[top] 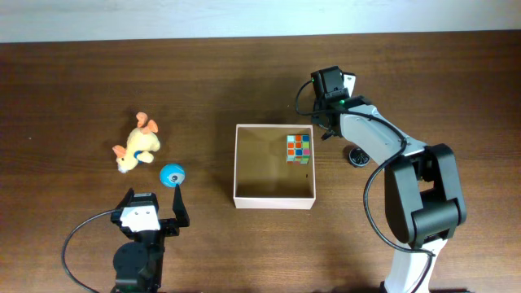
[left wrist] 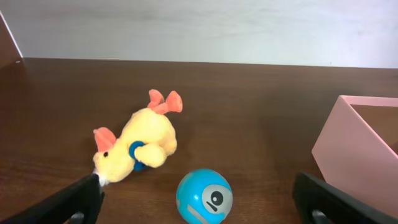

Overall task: Pack container
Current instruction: 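Close the right gripper on the dump truck's grey bed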

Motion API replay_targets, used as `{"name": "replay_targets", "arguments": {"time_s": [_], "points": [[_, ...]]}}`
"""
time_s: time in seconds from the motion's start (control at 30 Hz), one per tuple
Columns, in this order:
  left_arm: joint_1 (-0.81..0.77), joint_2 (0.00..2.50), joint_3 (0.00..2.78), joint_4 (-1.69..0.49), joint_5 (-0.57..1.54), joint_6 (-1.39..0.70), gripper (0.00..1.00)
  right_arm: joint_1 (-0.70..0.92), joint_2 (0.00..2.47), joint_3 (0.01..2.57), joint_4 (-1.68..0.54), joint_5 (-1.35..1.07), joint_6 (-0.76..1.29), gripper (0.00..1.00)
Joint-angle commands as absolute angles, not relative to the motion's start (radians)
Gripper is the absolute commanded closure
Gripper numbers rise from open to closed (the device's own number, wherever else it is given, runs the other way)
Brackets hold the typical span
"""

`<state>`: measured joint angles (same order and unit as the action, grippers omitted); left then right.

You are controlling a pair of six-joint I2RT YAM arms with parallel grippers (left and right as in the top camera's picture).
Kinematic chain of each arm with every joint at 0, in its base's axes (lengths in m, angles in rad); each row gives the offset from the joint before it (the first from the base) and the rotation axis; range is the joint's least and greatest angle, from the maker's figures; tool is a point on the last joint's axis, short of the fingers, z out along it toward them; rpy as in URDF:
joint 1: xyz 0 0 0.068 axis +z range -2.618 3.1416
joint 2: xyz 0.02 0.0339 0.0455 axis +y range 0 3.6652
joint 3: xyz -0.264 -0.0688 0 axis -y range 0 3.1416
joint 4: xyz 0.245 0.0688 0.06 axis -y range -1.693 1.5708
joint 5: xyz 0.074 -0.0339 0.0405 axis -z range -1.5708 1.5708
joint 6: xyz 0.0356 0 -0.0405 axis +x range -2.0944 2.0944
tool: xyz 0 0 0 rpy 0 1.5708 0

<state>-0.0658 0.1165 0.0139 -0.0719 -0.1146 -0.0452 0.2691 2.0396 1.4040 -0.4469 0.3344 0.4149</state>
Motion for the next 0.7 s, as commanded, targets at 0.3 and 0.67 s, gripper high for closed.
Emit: {"name": "replay_targets", "arguments": {"time_s": [0.3,0.67], "points": [[-0.062,0.110,0.009,-0.073,-0.108,-0.027,0.01,0.262,2.052,1.412,-0.483,0.352,0.247,0.47],[-0.062,0.110,0.009,-0.073,-0.108,-0.027,0.01,0.219,2.052,1.412,-0.466,0.210,0.466,0.45]]}}
